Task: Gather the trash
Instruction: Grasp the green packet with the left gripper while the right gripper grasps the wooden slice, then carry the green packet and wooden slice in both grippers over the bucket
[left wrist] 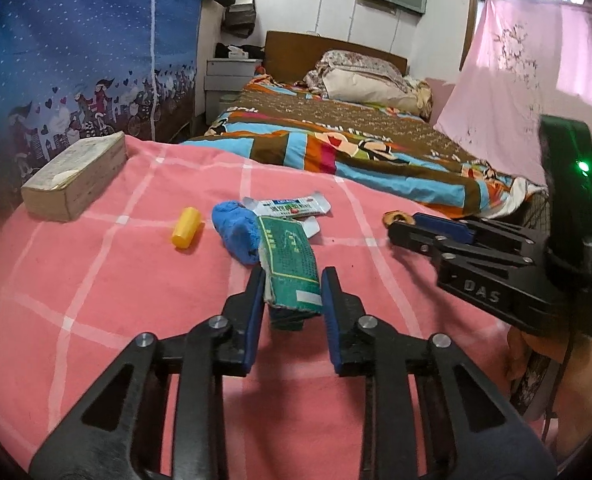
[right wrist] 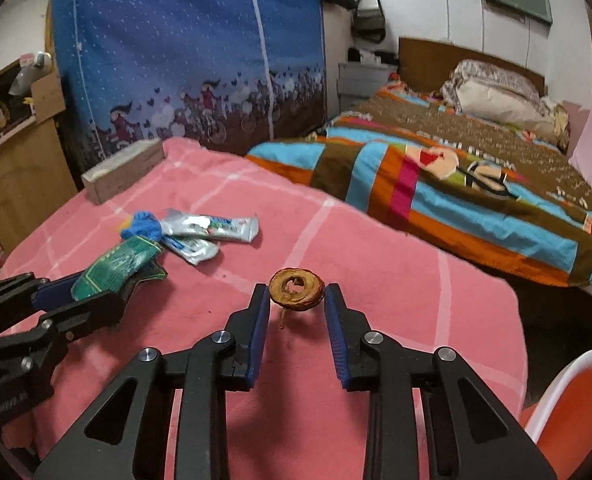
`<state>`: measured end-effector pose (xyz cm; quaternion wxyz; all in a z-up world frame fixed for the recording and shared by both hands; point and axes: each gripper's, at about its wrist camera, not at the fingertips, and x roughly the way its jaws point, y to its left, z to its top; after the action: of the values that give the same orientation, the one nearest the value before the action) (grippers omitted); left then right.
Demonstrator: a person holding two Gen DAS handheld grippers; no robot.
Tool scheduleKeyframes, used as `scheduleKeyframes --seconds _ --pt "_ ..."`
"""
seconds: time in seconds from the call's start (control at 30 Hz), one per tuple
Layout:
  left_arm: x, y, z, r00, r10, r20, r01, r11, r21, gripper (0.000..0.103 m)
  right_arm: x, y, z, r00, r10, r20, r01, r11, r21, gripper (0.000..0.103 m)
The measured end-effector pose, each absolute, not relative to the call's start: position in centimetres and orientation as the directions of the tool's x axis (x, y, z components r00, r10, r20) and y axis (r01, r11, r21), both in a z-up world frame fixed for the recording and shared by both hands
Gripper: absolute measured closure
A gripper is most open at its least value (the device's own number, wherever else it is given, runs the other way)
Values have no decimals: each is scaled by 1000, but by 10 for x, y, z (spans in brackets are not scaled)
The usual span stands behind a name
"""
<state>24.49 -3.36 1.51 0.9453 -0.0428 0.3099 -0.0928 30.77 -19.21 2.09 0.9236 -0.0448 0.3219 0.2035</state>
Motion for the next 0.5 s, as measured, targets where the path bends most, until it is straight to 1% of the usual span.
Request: scheduleKeyframes --seconds 0.07,0.1,0.13,0.3,0.5 --pt "242 -32 17 801 -207 -562 150 978 -145 73 300 -197 26 739 359 -571 -403 914 54 77" --pt "239 -31 19 809 -205 -551 150 978 -144 76 297 -199 29 749 366 -552 -404 913 56 77" --pt "237 -31 20 816 -203 -542 150 979 -140 77 294 -201 31 762 370 -532 -403 913 57 77" --pt "226 -39 29 855 -178 -487 158 984 -81 78 270 -206 44 835 363 -414 -390 921 22 77" --pt "207 -53 42 905 -161 -395 176 984 3 78 240 -209 54 897 355 -263 -374 927 -23 77"
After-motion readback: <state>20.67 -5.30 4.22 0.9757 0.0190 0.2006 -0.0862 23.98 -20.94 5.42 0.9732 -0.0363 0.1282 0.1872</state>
